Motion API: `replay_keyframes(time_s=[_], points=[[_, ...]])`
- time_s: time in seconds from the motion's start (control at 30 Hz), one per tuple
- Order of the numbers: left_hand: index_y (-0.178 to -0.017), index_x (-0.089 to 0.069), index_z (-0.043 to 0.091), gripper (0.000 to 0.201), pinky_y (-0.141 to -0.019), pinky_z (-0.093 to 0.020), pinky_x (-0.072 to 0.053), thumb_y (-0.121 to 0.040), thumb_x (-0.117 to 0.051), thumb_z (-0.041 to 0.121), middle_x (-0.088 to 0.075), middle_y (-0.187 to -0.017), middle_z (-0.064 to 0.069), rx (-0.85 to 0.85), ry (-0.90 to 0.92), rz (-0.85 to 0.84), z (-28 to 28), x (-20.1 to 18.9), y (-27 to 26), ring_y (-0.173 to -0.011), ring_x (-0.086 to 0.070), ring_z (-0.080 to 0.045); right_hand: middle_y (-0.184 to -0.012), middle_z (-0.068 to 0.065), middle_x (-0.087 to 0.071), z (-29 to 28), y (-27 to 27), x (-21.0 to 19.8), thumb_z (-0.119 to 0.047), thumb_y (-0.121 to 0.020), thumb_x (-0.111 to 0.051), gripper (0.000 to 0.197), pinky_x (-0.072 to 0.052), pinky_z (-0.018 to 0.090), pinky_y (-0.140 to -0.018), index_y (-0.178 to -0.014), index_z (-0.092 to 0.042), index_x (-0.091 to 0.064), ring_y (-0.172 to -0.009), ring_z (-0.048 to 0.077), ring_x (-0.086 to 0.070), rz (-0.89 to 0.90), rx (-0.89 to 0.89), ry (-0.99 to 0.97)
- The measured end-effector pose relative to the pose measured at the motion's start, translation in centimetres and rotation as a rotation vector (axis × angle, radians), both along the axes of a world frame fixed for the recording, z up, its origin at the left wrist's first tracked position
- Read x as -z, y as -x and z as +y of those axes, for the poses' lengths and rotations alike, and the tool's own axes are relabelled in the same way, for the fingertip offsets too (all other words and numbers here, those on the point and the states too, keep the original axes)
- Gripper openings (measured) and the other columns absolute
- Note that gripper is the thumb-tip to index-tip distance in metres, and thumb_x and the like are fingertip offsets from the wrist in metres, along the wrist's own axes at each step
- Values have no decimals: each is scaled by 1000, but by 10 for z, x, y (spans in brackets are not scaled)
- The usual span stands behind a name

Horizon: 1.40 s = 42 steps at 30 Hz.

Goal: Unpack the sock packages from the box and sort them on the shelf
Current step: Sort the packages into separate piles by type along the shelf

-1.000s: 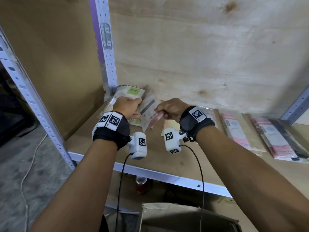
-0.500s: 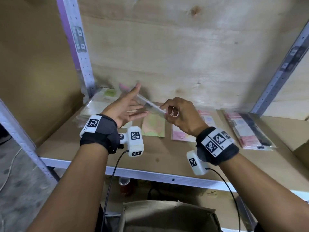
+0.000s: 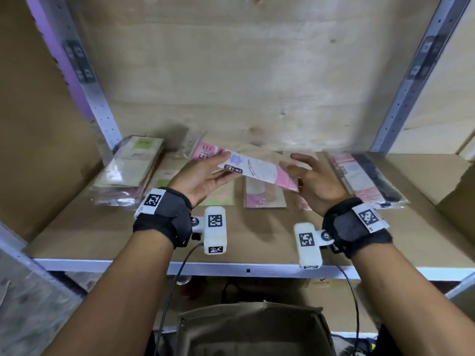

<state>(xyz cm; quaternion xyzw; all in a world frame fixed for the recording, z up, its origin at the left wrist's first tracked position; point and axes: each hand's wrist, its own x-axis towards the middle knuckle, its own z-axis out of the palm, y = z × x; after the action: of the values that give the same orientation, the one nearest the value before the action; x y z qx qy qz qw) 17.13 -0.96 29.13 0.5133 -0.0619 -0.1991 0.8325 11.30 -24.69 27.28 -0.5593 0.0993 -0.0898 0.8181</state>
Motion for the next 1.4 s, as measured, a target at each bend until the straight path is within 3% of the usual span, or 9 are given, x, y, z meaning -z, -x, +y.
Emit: replay_keyframes(time_s=[0.17, 0.37, 0.47, 0.63, 0.8, 0.9, 1.03, 1.27, 1.4], points=[[-102, -67, 10, 15, -73, -27, -60, -90, -70, 18, -73, -107, -12, -177, -65, -16, 1, 5, -13, -95, -73, -18, -121, 31, -64, -20, -5, 13, 0, -85, -72, 44, -53, 44, -91, -121, -11, -49, -93, 28, -65, -13, 100, -13], [-105, -72, 9, 19, -52, -16, -53, -95, -65, 24, -77, -92, -6, -415, -427, -206, -5, 19, -27, -66, -73, -7, -97, 16, -74, -39, -2, 23, -17, -87, -75, 33, -56, 36, -79, -112, 1, -63, -87, 26, -71, -23, 94, 55], [-85, -68, 14, 17, -39, -12, -42, -95, -59, 23, -74, -77, -3, -464, -649, -264, -15, 24, -33, -53, -68, -7, -92, 11, -76, -39, 3, 25, -22, -93, -68, 30, -53, 24, -53, -113, 0, -65, -71, 20, -69, 22, 9, 89], [-84, -65, 11, 45, -82, -46, -59, -92, -49, 52, -74, -92, -16, -469, -796, -235, -20, 27, -41, -85, -73, -33, -84, 20, -74, -48, 7, 28, -28, -96, -65, 29, -49, 24, -42, -105, -1, -60, -47, 21, -65, -33, -103, 196], [-87, -65, 6, 58, -74, -32, -40, -101, -34, 54, -67, -95, -18, -537, -1092, -415, -27, 30, -35, -85, -61, -33, -86, 18, -75, -53, 11, 34, -28, -96, -65, 20, -52, 26, -44, -93, -8, -64, -50, 20, -66, -71, -123, 180], [-94, -66, 8, 54, -71, -36, -50, -101, -39, 54, -73, -87, -15, -473, -828, -262, -29, 28, -35, -75, -71, -29, -91, 17, -75, -55, 11, 36, -28, -94, -68, 18, -50, 22, -42, -94, -10, -66, -56, 20, -68, -78, -110, 106], [-72, -61, 19, 40, -37, -15, -42, -96, -56, 50, -65, -52, 5, -383, -440, -91, -21, 26, -32, -37, -58, -11, -92, 15, -76, -55, 13, 36, -27, -93, -69, 19, -51, 23, -42, -99, -9, -66, -54, 19, -67, -84, -108, 32], [-42, -53, 25, 60, -66, -29, -42, -92, -49, 58, -51, -42, 9, -561, -707, -353, -8, 29, -35, -52, -51, -20, -89, 21, -73, -43, 11, 37, -31, -95, -65, 20, -50, 28, -45, -93, -12, -68, -51, 25, -61, -126, -74, 165], [-78, -62, 18, 39, -61, -29, -57, -97, -53, 50, -65, -75, -10, -473, -347, -176, -10, 15, -26, -63, -66, -23, -102, 32, -69, -36, 7, 38, -32, -96, -64, 29, -37, 33, -46, -103, -5, -63, -64, 33, -54, -119, -80, 173]])
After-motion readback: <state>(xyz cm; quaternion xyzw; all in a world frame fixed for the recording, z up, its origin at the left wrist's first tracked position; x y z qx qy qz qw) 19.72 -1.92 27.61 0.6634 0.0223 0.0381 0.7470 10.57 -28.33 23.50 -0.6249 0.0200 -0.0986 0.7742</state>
